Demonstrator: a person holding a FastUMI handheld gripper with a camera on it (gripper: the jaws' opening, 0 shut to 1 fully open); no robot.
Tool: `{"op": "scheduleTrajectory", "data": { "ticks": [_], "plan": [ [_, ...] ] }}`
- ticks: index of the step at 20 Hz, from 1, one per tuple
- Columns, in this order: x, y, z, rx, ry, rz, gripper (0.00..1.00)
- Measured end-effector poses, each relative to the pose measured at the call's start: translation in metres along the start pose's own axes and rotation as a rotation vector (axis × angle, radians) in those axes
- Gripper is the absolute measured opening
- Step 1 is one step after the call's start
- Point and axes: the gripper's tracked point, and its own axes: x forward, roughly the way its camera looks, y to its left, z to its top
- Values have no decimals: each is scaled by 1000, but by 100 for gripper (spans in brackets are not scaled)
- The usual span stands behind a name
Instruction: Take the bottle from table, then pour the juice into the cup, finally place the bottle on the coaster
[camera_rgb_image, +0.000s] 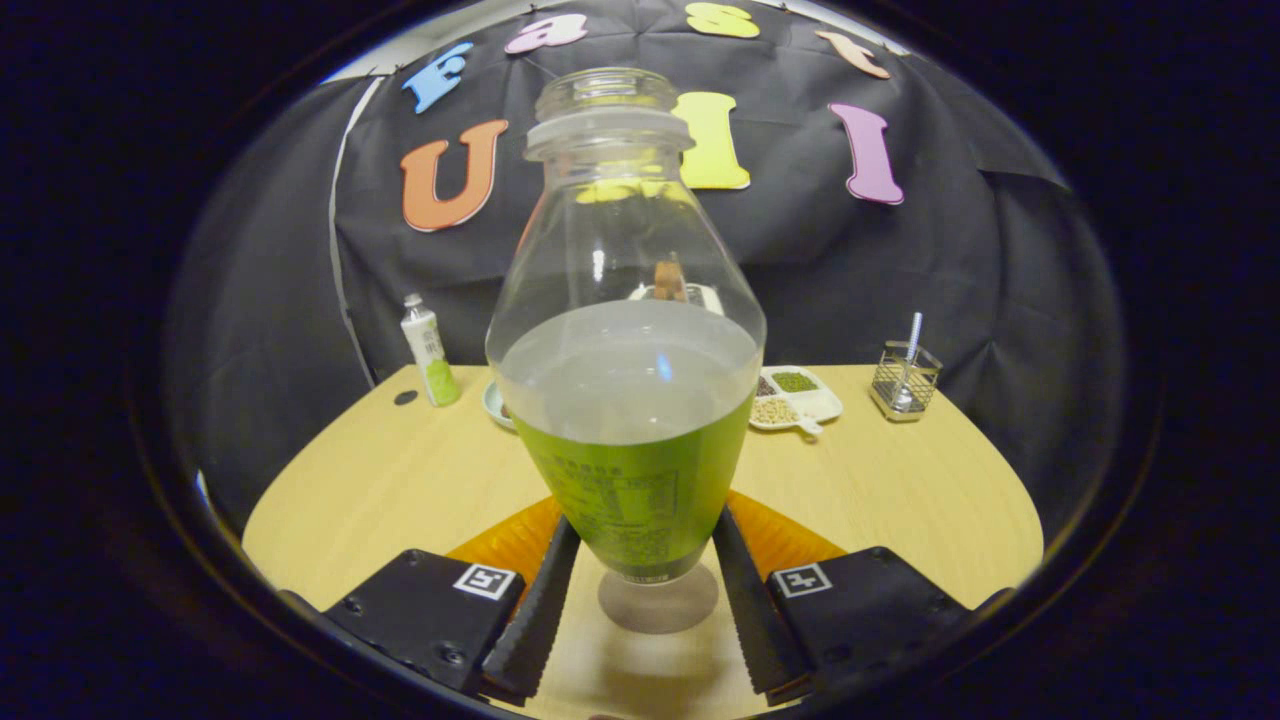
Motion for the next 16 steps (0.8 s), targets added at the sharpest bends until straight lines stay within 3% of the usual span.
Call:
{"op": "scheduleTrajectory", "data": {
  "ticks": [6, 16],
  "plan": [
    [25, -8, -22, -11, 24, -23, 79],
    [38, -4, -52, -27, 86, 17, 81]
  ]
}}
